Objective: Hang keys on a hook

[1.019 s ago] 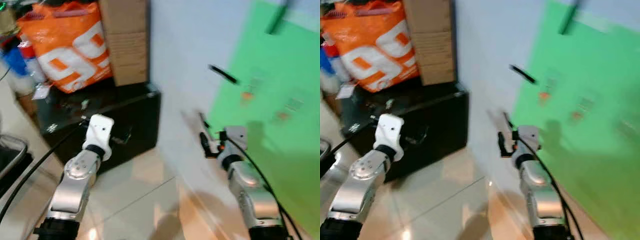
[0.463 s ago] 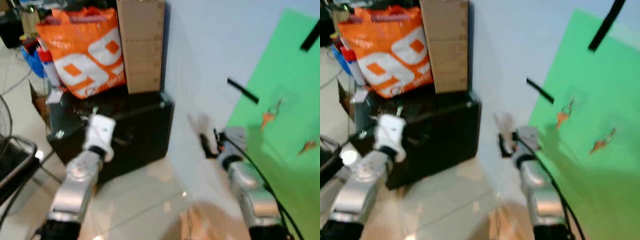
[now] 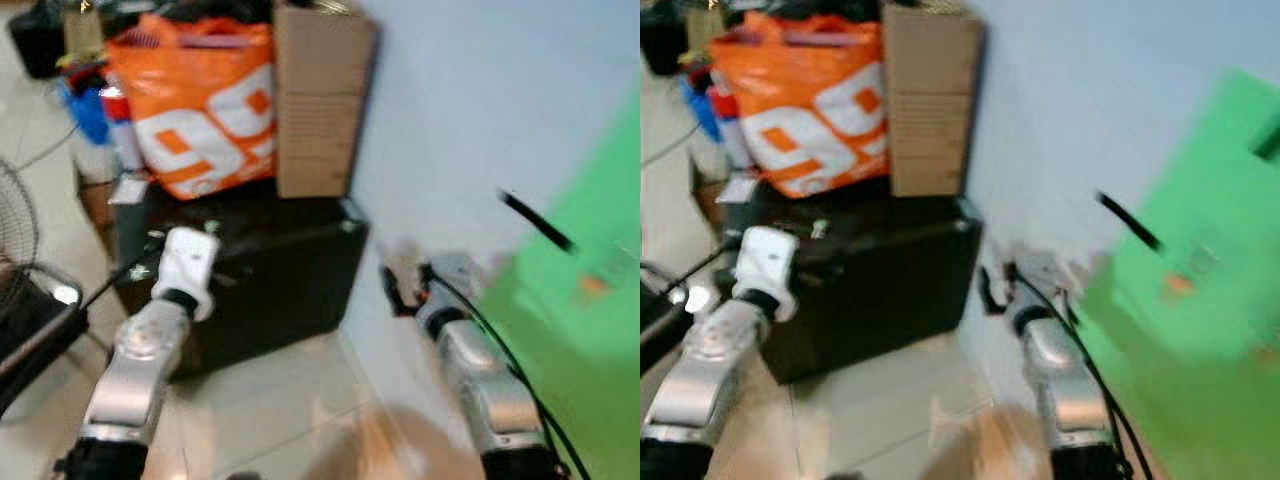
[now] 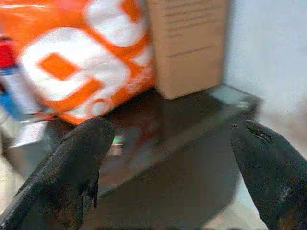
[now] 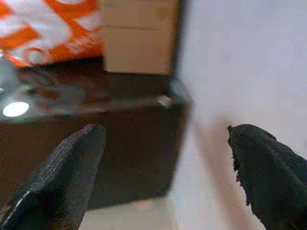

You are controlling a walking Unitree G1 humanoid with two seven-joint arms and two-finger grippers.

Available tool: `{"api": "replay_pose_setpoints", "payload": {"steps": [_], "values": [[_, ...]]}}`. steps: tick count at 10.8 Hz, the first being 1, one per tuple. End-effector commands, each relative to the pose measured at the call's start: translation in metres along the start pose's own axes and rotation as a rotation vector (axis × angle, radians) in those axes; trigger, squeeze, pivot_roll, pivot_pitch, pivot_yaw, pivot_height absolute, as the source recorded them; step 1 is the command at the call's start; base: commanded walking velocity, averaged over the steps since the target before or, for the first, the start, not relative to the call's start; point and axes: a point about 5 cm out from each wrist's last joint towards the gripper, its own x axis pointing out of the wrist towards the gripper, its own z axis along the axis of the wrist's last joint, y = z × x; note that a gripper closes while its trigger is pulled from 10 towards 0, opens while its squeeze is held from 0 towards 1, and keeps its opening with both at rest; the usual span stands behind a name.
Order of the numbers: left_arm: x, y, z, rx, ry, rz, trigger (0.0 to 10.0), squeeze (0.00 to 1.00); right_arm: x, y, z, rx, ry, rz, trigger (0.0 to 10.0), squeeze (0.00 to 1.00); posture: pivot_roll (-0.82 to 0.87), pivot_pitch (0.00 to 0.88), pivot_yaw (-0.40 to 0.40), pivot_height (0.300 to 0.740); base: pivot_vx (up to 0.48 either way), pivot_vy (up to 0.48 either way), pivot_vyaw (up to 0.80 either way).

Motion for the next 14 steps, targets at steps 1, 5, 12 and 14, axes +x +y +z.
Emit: {"api": "replay_pose_setpoints", "payload": {"steps": [1, 5, 12, 14], "values": [[0.0022, -0.0064, 0.0057, 0.008, -0.017, -0.02, 10.0, 0.0, -0.0005, -0.0091, 0.001, -0.007, -0.004, -0.019, 10.0, 1.0, 0.05, 0.0, -0.059, 0.74, 0.39, 0.0, 0.8], [0.0032, -0.0059, 0.0065, 0.012, -0.019, -0.024, 10.0, 0.0, 0.0, -0.0103, -0.0012, -0.013, 0.003, -0.03, 10.0, 1.0, 0.05, 0.0, -0.05, 0.74, 0.388, 0.0, 0.4], [0.0053, -0.0068, 0.0081, 0.013, -0.02, -0.034, 10.0, 0.0, 0.0002, -0.0106, -0.0023, -0.02, 0.003, -0.029, 10.0, 1.0, 0.04, 0.0, -0.044, 0.74, 0.384, 0.0, 0.0], [0.0057, -0.0073, 0.0081, 0.01, -0.02, -0.032, 10.0, 0.0, 0.0007, -0.0106, -0.0023, -0.024, 0.005, -0.027, 10.0, 1.0, 0.04, 0.0, -0.049, 0.74, 0.381, 0.0, 0.0]]}}
